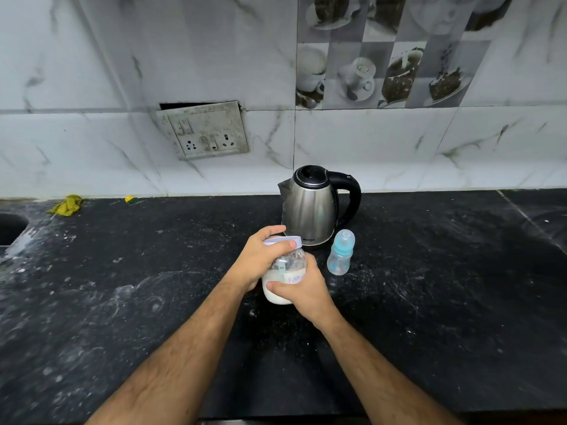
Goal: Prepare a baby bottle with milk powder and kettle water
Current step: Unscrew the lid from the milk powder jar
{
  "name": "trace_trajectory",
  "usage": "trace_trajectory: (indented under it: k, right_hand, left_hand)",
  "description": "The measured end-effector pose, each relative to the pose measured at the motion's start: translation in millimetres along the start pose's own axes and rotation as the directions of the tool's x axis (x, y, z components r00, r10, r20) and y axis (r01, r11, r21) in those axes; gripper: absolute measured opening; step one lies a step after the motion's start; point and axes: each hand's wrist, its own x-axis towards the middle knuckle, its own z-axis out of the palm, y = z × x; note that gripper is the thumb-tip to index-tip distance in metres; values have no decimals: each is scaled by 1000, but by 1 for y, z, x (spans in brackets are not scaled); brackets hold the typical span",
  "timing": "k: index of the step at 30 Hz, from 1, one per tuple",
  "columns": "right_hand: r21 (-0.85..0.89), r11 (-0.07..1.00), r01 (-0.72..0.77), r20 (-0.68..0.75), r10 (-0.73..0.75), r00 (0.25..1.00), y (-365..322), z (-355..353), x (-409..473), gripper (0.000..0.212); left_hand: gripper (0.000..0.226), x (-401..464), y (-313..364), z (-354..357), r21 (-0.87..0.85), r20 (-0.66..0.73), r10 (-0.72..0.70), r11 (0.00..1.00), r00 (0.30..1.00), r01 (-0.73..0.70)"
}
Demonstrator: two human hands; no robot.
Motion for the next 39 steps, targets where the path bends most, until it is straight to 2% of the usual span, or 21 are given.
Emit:
trace_trajectory:
  k: [4, 7, 10, 13, 15, 17, 19, 21, 25, 28, 29, 32, 36, 39]
  right_hand:
    - [-153, 988, -3, -110, -14, 994, -8, 3, 2, 84]
    - [-201, 979, -12, -134, -15, 991, -10, 2, 3, 94]
    - [-193, 981, 15, -35, -22, 999, -13, -7, 6, 99]
    - [5, 1000, 3, 154, -3, 988, -12, -18, 11, 96]
    - [89, 996, -27, 224, 6, 975, -12, -26, 14, 87]
    - [97, 995, -8, 255, -17, 967, -11, -30, 15, 67]
    - [68, 998, 5, 239, -21, 971, -12, -32, 16, 61]
    - [41, 999, 2, 200, -10, 980, -9, -32, 19, 66]
    - [-15, 1000, 3, 110, -1, 994, -1, -30, 23, 80]
    - [-15, 1000, 8, 53, -7, 999, 2, -31, 25, 81]
    - [-16, 1000, 11, 53, -10, 999, 3, -31, 25, 81]
    - [-27, 999, 20, 60, -18, 998, 4, -28, 22, 80]
    - [-74, 997, 20, 108, -12, 994, 3, -17, 16, 85]
    - [-90, 996, 21, 96, -12, 995, 3, -13, 15, 89]
  left_hand:
    - [51, 2, 6, 10, 80, -91, 55, 996, 994, -48]
    - [54, 4, 7, 13, 83, -90, 64, 995, 994, -57]
    - [60, 5, 10, 8, 80, -62, 69, 995, 996, -64]
    - [70, 8, 12, 3, 83, -53, 85, 993, 995, -80]
    - [81, 9, 12, 2, 81, -32, 80, 994, 996, -77]
    - [88, 9, 10, 2, 103, -8, 80, 992, 997, -79]
    - [91, 8, 8, 2, 129, 4, 91, 987, 996, -91]
    - [90, 6, 5, 1, 144, 16, 94, 985, 995, -95]
    - [75, 3, 3, -7, 79, 48, 63, 995, 997, -67]
    - [55, 1, 0, -17, 88, 36, 49, 995, 998, -52]
    - [55, 1, -2, -21, 108, 22, 61, 992, 998, -64]
    - [68, 2, -1, -25, 126, -3, 87, 988, 996, -86]
    - [96, 2, 5, -19, 140, 76, 82, 986, 994, -93]
    - [101, 0, 8, -18, 163, 109, 86, 981, 990, -103]
